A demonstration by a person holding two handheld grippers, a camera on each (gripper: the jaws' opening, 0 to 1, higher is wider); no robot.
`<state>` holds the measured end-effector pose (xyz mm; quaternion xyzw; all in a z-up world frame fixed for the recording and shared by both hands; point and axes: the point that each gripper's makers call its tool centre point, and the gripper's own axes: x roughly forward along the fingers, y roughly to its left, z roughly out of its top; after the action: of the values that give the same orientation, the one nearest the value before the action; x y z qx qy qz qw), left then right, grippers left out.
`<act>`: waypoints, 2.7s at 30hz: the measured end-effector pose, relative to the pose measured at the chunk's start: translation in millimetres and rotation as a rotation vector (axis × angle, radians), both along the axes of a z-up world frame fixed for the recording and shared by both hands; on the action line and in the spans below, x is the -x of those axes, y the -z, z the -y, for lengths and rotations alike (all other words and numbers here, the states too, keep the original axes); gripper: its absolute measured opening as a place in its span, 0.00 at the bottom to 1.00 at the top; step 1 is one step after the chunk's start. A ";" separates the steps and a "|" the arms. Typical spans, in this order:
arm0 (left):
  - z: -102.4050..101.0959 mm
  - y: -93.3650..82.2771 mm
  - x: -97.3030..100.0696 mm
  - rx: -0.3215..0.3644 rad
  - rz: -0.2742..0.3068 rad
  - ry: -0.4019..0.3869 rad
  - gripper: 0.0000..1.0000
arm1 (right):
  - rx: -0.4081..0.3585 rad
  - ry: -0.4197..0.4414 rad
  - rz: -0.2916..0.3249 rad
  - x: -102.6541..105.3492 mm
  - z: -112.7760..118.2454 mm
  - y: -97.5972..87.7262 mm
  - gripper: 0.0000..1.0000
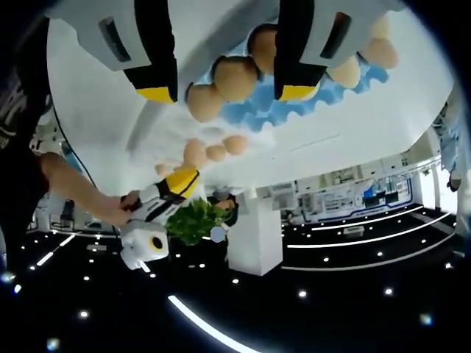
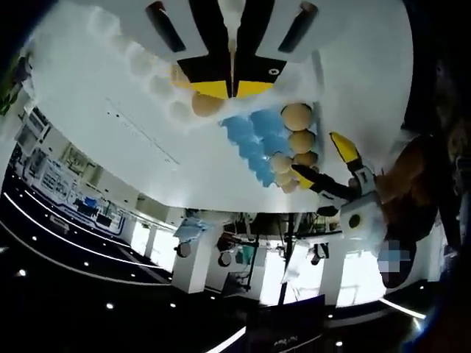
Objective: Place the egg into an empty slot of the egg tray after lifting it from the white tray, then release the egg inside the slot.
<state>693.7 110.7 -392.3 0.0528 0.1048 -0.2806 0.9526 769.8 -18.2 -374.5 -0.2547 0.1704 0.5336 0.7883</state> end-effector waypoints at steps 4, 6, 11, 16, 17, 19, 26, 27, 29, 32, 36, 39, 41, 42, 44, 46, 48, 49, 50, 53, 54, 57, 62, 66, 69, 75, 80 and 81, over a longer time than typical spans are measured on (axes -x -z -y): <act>0.0 0.4 0.5 0.001 0.002 0.000 0.54 | -0.038 0.043 0.005 -7.9 4.7 2.8 0.05; 0.0 0.2 0.4 0.004 0.004 0.000 0.54 | -0.080 0.055 -0.025 -18.0 13.5 3.8 0.09; 1.4 0.4 -1.7 0.005 0.005 0.003 0.54 | -0.038 0.057 -0.035 -19.3 19.7 19.8 0.22; 2.6 0.9 -2.1 0.003 0.003 0.004 0.54 | -0.043 0.039 -0.070 -13.8 17.6 26.9 0.26; 2.8 1.0 -2.0 0.002 0.002 0.005 0.54 | -0.030 0.040 -0.070 -15.0 18.7 29.3 0.28; 3.1 1.2 -2.2 0.000 0.002 0.007 0.54 | -0.022 0.047 -0.067 -15.3 20.7 32.6 0.29; 3.5 1.9 -1.9 -0.010 -0.007 0.010 0.54 | -0.025 0.053 -0.087 -20.9 19.7 41.3 0.29; 3.6 2.0 -1.9 -0.010 -0.007 0.010 0.54 | -0.024 0.054 -0.093 -21.2 19.8 42.7 0.29; 3.7 1.8 -1.9 -0.010 -0.008 0.011 0.54 | -0.028 0.057 -0.106 -22.9 19.4 45.6 0.30; 4.5 2.1 -1.7 -0.009 -0.009 0.012 0.54 | -0.060 0.059 -0.142 -22.2 17.3 46.7 0.28; 5.2 2.2 -1.7 -0.010 -0.010 0.014 0.54 | -0.080 0.068 -0.161 -20.7 16.9 48.3 0.28; 5.8 2.3 -1.4 -0.008 -0.010 0.016 0.54 | -0.087 0.070 -0.170 -20.3 17.1 47.6 0.28; 6.0 2.2 -1.3 -0.007 -0.011 0.016 0.54 | -0.089 0.070 -0.174 -22.5 18.3 47.3 0.27; 5.9 2.0 -1.3 -0.006 -0.010 0.016 0.53 | -0.091 0.072 -0.179 -24.1 19.0 47.0 0.27; 5.6 1.0 -1.1 -0.004 -0.007 0.014 0.53 | -0.092 0.075 -0.182 -23.5 19.3 46.9 0.27; 5.1 -0.1 -0.4 0.000 -0.004 0.013 0.53 | -0.091 0.077 -0.182 -22.4 19.1 46.9 0.27; 4.7 -1.1 0.1 0.002 0.000 0.013 0.53 | -0.084 0.076 -0.178 -20.4 18.6 46.7 0.27; 4.7 -1.3 0.2 0.002 0.001 0.014 0.53 | -0.082 0.076 -0.175 -19.0 18.0 46.2 0.27; 3.9 -1.6 0.4 0.002 0.001 0.013 0.53 | -0.082 0.077 -0.173 -18.3 17.7 44.6 0.27; 2.8 -1.9 0.5 0.005 0.003 0.011 0.53 | -0.093 0.075 -0.166 -17.5 16.6 36.6 0.27; 2.7 -2.0 0.6 0.008 0.003 0.012 0.53 | -0.097 0.075 -0.161 -16.1 15.7 33.8 0.27; 1.8 -1.7 1.0 0.011 0.004 0.012 0.53 | -0.102 0.071 -0.147 -15.0 13.1 26.7 0.27; 2.0 -1.7 2.4 0.014 0.007 0.013 0.53 | -0.110 0.058 -0.136 -9.4 4.7 20.3 0.27; -0.4 -4.3 3.8 0.019 0.013 0.011 0.53 | -0.118 0.046 -0.130 -7.1 -2.7 15.7 0.27; -2.1 -5.8 4.4 0.022 0.017 0.007 0.53 | -0.129 0.035 -0.127 -6.6 -9.3 12.3 0.27; -5.8 -5.4 7.3 0.023 0.018 0.000 0.53 | -0.127 0.005 -0.119 -1.9 -22.5 8.9 0.27; -9.1 -5.7 8.1 0.027 0.021 -0.008 0.53 | -0.138 -0.018 -0.110 0.1 -36.0 0.2 0.27; -9.7 -5.6 8.1 0.028 0.021 -0.010 0.53 | -0.138 -0.023 -0.109 0.9 -38.2 -0.7 0.27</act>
<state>685.7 120.4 -386.7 0.0420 0.0914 -0.2765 0.9557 769.0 20.0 -373.7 -0.1723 0.1728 0.5662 0.7873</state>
